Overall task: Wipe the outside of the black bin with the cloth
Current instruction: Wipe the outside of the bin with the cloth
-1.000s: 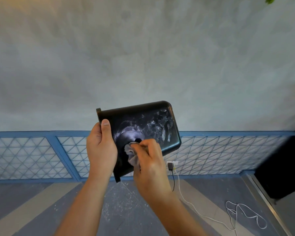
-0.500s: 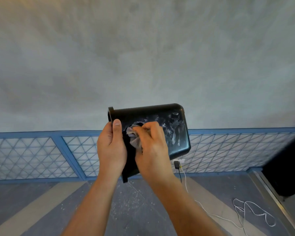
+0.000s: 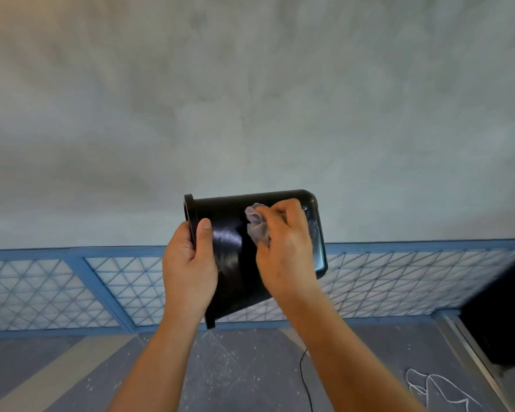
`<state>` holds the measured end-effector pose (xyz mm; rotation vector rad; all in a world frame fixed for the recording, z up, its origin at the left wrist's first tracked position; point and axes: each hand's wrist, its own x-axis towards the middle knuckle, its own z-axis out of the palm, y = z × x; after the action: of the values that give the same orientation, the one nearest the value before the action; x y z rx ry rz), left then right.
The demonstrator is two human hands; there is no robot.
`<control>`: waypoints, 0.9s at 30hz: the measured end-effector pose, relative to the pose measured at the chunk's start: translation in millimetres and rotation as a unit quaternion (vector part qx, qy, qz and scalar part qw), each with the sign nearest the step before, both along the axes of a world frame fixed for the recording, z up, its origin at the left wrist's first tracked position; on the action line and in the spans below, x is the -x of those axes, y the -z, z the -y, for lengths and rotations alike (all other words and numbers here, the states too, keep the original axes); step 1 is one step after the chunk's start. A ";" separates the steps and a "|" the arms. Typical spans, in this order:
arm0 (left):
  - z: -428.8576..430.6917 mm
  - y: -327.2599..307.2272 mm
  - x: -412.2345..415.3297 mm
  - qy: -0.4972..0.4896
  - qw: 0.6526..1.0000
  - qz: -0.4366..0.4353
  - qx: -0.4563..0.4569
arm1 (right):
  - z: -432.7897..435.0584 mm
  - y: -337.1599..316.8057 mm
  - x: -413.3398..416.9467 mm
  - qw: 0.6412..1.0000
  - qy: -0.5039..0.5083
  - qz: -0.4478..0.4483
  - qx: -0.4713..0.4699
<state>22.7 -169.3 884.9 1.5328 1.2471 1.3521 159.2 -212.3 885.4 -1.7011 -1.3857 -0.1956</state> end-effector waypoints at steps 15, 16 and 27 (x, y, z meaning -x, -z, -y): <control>-14.7 -11.9 -54.3 -0.056 0.998 -0.010 -0.023 | 1.7 20.8 -62.0 0.997 -0.073 -0.001 0.021; -16.5 -9.9 -56.7 -0.054 0.998 -0.007 -0.024 | 5.6 25.5 -55.6 0.996 -0.088 0.009 0.020; -34.3 -13.2 -63.0 -0.048 0.998 0.013 -0.024 | -18.3 23.7 -80.6 0.997 -0.074 0.003 0.012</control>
<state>85.7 -135.1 898.1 1.4999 1.2956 1.4678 239.7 -194.0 861.7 -1.6112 -1.5167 -0.1003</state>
